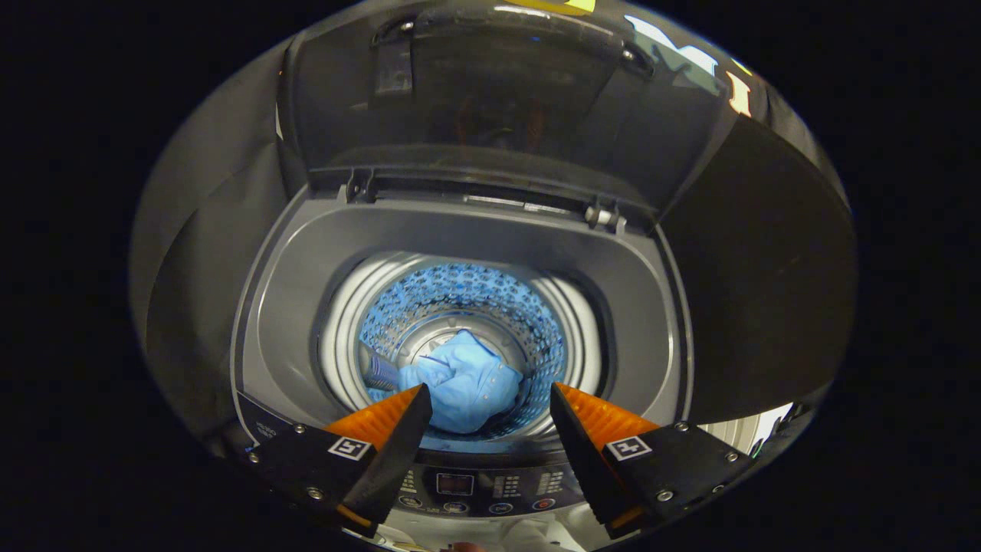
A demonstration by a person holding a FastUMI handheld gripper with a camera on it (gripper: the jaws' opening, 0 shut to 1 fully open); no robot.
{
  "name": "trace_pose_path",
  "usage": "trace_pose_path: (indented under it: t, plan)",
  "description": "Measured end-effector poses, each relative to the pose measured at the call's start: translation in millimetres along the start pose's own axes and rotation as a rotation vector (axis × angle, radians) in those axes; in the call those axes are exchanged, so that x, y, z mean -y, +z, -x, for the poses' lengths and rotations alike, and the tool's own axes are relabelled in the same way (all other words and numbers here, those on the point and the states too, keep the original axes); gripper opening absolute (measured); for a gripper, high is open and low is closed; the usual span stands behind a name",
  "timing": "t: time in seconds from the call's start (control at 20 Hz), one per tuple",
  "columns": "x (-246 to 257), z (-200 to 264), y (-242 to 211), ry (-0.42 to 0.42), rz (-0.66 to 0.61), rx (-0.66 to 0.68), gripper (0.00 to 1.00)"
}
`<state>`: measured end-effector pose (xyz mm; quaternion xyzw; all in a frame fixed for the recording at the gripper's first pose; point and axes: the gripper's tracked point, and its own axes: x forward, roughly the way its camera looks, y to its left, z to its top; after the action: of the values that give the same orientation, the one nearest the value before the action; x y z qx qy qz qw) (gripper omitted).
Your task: Put the clothes into the washing machine and then close the washing machine lid.
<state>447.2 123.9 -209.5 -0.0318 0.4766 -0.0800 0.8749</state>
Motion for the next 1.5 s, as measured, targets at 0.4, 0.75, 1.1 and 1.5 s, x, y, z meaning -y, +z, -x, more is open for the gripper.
trace_pose_path:
  t: [0.4,0.75,1.1,1.5]
  plan:
    - [9.2,74.6,92.6,-0.021,-0.018,0.271,0.96]
    - [25.5,147.8,175.5,-0.046,-0.072,0.492,0.96]
    - [44.6,156.7,242.5,-0.06,-0.107,0.573,0.95]
    - [51.4,123.9,290.9,-0.051,-0.103,0.522,0.96]
